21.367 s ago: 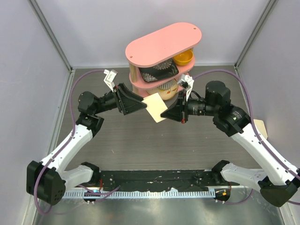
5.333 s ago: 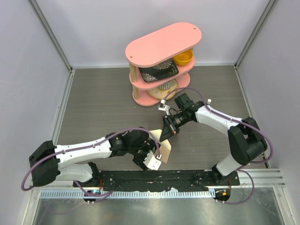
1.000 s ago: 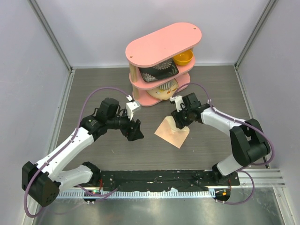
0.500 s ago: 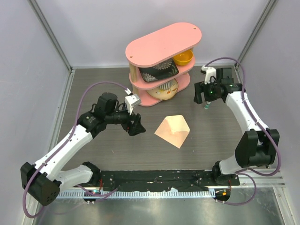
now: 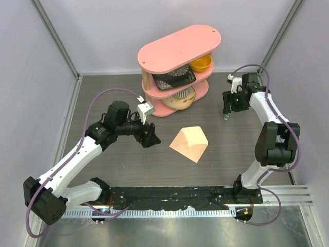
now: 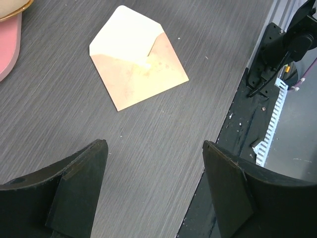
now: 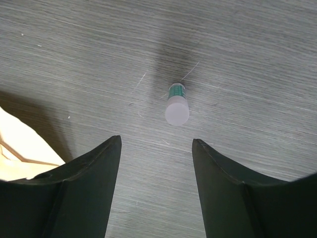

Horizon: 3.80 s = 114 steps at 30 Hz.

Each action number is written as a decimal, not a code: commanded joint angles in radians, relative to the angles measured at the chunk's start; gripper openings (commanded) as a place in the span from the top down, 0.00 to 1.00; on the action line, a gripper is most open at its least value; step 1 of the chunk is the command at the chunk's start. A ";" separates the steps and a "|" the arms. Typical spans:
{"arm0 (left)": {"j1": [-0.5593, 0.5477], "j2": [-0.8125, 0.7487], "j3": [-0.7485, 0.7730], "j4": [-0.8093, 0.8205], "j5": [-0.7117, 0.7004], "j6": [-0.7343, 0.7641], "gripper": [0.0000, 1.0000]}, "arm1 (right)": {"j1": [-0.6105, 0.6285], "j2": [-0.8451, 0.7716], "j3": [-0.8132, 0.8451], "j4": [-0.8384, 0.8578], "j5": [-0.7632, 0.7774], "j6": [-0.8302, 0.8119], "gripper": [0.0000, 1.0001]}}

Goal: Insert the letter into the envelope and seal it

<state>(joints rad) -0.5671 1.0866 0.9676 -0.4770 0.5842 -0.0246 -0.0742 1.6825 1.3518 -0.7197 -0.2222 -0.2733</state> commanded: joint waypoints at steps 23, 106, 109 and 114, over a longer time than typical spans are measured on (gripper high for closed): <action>0.007 0.013 0.019 0.074 0.005 -0.024 0.21 | 0.005 0.111 0.075 0.101 0.072 -0.012 0.48; -0.215 0.194 0.118 0.313 0.038 -0.024 0.47 | 0.514 -0.388 0.067 -0.181 -0.671 0.114 0.99; -0.215 0.197 0.121 0.333 0.039 -0.031 0.50 | 0.522 -0.386 0.066 -0.182 -0.672 0.114 0.99; -0.217 0.203 0.125 0.348 0.039 -0.029 0.50 | 0.522 -0.382 0.082 -0.198 -0.666 0.099 0.99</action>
<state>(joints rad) -0.7792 1.2884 1.0473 -0.2039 0.6041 -0.0631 0.4423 1.3262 1.4151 -0.9134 -0.8875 -0.1535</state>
